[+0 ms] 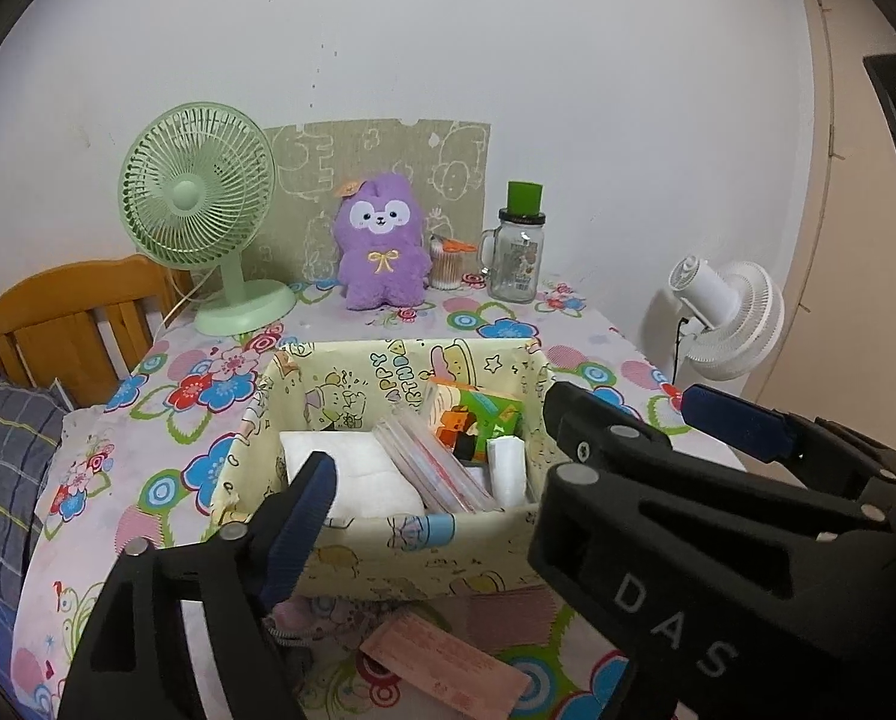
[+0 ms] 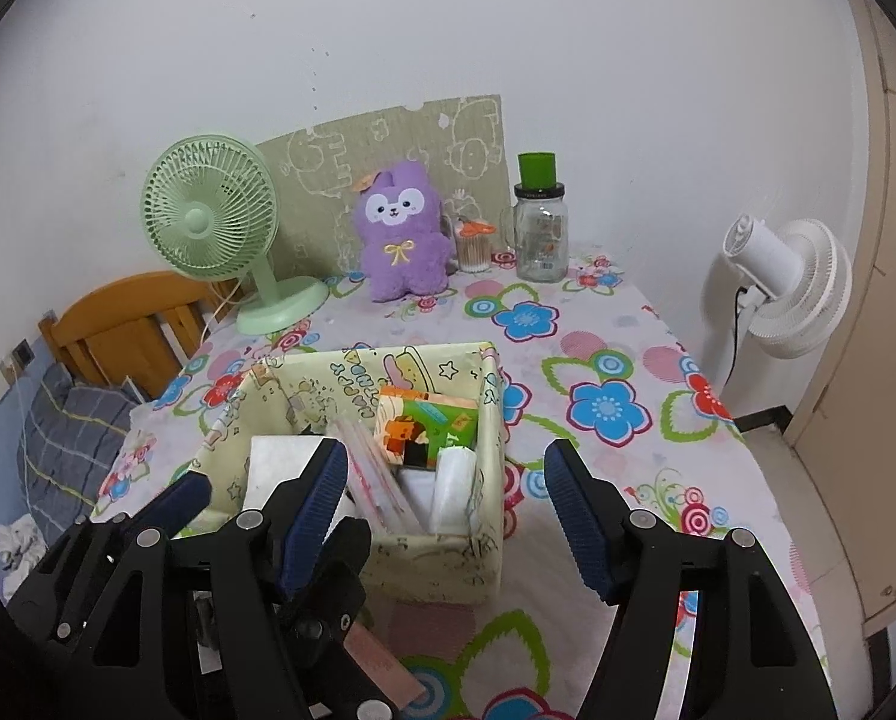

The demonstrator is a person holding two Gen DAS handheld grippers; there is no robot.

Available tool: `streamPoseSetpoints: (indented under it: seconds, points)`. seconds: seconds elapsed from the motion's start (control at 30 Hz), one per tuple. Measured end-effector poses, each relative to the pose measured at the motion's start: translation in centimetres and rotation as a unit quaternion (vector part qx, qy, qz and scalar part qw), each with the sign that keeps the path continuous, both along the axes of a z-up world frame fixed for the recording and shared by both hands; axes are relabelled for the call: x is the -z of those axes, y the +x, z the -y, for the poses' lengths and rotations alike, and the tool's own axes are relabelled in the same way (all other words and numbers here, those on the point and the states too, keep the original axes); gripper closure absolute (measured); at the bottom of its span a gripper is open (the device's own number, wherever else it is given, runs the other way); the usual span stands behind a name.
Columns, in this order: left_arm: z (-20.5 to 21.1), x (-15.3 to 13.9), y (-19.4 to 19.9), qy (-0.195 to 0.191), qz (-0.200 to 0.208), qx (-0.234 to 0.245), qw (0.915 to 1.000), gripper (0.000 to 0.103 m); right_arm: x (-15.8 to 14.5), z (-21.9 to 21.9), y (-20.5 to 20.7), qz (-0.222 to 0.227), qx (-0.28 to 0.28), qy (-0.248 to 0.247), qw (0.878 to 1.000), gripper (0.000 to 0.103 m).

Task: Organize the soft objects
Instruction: 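Open both tools and withdraw them from the storage box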

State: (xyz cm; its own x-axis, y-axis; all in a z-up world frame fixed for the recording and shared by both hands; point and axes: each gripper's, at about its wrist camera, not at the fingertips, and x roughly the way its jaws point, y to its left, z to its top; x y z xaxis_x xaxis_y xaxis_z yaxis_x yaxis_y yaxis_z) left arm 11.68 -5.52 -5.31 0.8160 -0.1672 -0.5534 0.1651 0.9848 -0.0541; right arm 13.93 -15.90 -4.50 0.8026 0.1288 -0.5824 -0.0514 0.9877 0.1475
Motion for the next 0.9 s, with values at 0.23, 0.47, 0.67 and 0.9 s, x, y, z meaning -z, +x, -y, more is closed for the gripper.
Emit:
streamPoseSetpoints:
  seconds: [0.23,0.47,0.67,0.9]
  points:
    - [-0.2,-0.5,-2.0,0.002,0.012,-0.005,0.9999,0.01,-0.5,-0.3,-2.3,0.015,0.008,-0.014,1.0,0.024]
    - [-0.9,-0.9,-3.7,0.004,0.023,-0.013,0.9997,0.006,-1.0,-0.8,-4.1,0.026,0.005,-0.023,0.999,0.018]
    - [-1.3,-1.1,-4.8,0.006,0.03,-0.014,0.9994,0.006,-1.3,-1.5,-5.5,0.044,0.003,-0.033,0.998,0.01]
    - [-1.7,-1.0,-5.7,0.007,0.032,-0.013,0.9994,0.005,-1.3,-1.9,-6.6,0.052,0.004,-0.036,0.998,0.007]
